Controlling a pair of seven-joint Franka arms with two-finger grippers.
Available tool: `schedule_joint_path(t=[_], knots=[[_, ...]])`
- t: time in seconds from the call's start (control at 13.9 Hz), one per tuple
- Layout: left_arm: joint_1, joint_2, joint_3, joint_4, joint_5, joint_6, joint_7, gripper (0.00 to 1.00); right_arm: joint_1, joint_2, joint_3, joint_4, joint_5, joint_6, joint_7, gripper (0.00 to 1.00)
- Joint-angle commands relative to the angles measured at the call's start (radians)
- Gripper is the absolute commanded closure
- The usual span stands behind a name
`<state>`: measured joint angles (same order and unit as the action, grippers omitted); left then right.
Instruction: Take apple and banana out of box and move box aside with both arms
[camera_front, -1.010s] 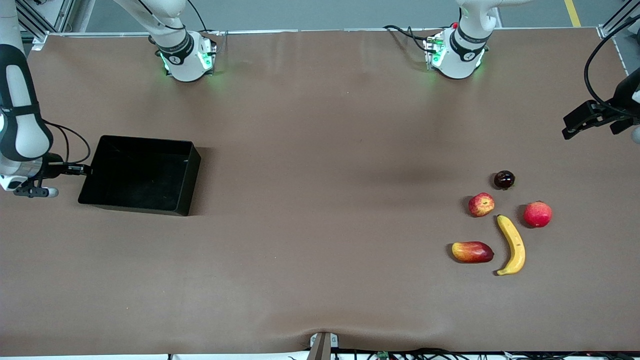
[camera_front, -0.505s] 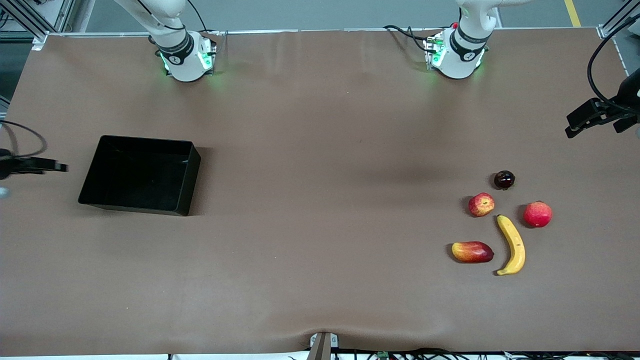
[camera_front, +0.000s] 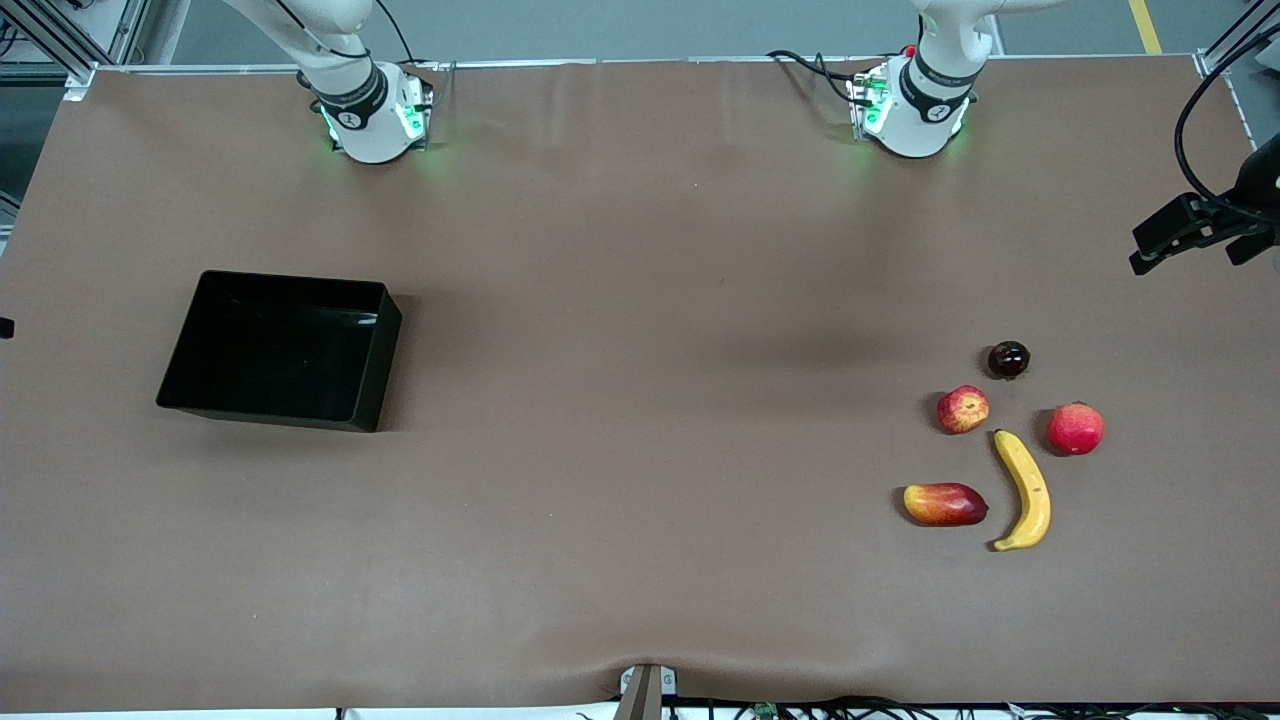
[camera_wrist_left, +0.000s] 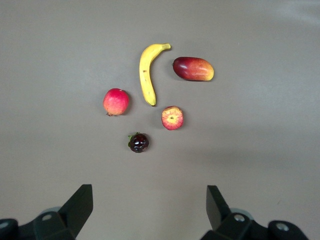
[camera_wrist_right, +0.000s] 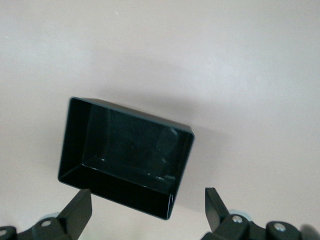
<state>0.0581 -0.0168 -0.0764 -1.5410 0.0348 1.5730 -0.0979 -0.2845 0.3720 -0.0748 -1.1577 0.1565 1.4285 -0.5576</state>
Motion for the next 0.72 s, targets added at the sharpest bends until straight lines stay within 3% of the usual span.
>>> schedule_joint_path(t=[0.0,0.14,0.29,0.43,0.65], knots=[[0.0,-0.008,0.001,0.004,-0.027,-0.008,0.012,0.0,0.097,-0.057,-0.005,0.019,-0.008,-0.022,0.085,0.0],[0.0,-0.008,0.001,0.004,-0.026,-0.01,0.01,0.0,0.169,-0.102,-0.002,0.009,-0.032,-0.083,0.255,0.0],[-0.001,-0.008,0.0,0.004,-0.027,-0.016,0.012,0.0,0.285,-0.161,0.001,-0.019,-0.15,-0.134,0.35,0.0],[-0.006,-0.008,-0.002,0.004,-0.026,-0.039,0.007,0.0,0.361,-0.264,0.0,-0.162,-0.213,-0.064,0.344,0.0],[-0.007,-0.009,-0.008,0.004,-0.026,-0.056,0.009,0.0,0.36,-0.467,-0.002,-0.477,-0.198,0.117,0.344,0.0]])
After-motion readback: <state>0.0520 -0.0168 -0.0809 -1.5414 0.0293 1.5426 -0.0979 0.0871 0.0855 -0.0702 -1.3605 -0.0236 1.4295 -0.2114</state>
